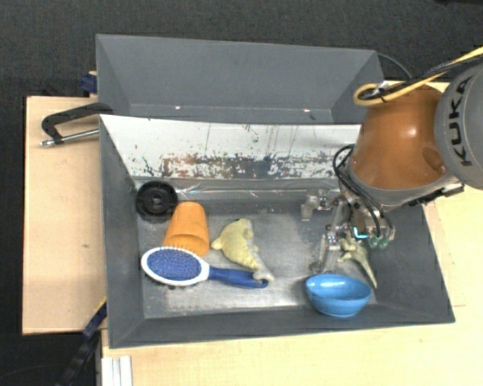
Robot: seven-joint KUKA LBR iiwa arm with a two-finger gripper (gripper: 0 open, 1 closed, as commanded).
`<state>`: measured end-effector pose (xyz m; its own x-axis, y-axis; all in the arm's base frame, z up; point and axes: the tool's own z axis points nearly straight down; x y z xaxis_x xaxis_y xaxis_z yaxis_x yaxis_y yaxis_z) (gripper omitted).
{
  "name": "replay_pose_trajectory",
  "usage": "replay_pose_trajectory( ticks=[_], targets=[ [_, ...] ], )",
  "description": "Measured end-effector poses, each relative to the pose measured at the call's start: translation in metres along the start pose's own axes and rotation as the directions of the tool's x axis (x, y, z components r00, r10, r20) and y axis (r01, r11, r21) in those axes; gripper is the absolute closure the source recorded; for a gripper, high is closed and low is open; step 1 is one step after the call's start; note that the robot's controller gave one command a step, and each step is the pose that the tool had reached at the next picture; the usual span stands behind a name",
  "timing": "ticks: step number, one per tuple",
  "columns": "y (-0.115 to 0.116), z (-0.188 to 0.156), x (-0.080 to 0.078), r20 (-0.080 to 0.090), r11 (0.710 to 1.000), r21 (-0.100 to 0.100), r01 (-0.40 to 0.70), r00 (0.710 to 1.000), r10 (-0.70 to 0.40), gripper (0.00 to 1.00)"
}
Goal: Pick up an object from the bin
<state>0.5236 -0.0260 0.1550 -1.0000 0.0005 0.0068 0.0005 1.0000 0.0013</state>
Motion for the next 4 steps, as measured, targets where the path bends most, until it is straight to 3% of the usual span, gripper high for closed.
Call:
replay_pose_trajectory(
  ticks=[1,2,3,4],
  targets=[
    [-0.033,0.013,0.019,0.005,0.979,0.003,0.206,0.979,-0.206,0.00],
    [-0.053,0.074,0.029,0.004,0.928,0.002,0.372,0.928,-0.372,0.00],
    [-0.085,0.059,-0.022,0.016,0.983,0.005,0.186,0.982,-0.186,0.00],
    [-0.106,0.085,-0.010,0.006,0.943,0.003,0.334,0.943,-0.334,0.00]
  ],
)
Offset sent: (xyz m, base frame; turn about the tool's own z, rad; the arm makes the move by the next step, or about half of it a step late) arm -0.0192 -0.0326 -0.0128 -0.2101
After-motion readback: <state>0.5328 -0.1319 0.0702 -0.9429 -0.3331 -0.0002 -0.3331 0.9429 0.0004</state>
